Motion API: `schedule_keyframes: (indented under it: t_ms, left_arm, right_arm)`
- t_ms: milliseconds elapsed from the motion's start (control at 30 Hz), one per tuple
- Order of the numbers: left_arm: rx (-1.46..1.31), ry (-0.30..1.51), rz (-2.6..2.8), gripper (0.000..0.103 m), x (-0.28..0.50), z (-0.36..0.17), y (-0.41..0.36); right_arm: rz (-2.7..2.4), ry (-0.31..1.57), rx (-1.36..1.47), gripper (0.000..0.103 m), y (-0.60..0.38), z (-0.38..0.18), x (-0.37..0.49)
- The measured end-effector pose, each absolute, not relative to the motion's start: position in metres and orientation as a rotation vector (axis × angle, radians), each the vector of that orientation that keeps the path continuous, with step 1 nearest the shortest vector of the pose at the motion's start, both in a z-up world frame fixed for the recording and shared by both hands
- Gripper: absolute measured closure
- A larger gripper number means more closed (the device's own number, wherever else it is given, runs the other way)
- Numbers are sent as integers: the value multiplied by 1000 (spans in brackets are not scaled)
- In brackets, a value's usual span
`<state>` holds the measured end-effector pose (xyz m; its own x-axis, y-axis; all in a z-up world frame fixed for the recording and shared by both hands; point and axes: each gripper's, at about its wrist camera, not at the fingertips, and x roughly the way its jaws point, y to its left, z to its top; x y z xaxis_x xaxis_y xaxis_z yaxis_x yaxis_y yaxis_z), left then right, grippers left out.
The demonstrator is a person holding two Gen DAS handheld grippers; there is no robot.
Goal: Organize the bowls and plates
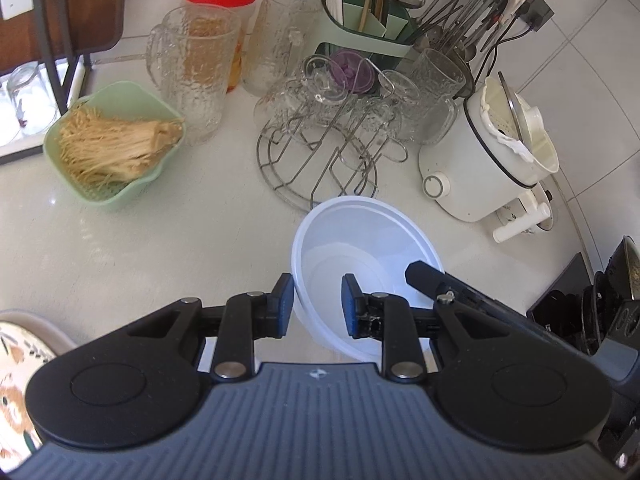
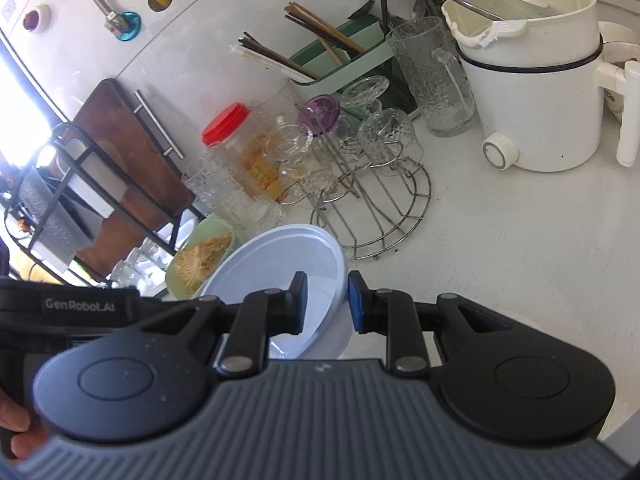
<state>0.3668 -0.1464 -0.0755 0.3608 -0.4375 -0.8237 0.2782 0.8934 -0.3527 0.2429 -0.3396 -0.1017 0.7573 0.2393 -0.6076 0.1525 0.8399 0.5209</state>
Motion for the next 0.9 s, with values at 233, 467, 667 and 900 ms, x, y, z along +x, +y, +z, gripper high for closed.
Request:
schedule_keyframes:
  t_ms: [233,467,667,900]
  left_arm:
    - [-175,1110,-452,75,354,-68,-131]
    - [-174,1107,-435,75,342,-66,-115]
    - [-174,1116,-418,75,334,-73,-97]
    - [-213,1141,-396,75,326,-84,-67]
  right_arm:
    - [70,737,602,78,-328,-99,233]
    - [92,761,620,78,-314,-101,227]
    - [91,797,610,78,-296,-107,226]
    - [110,830,563,78,-272,-107,224]
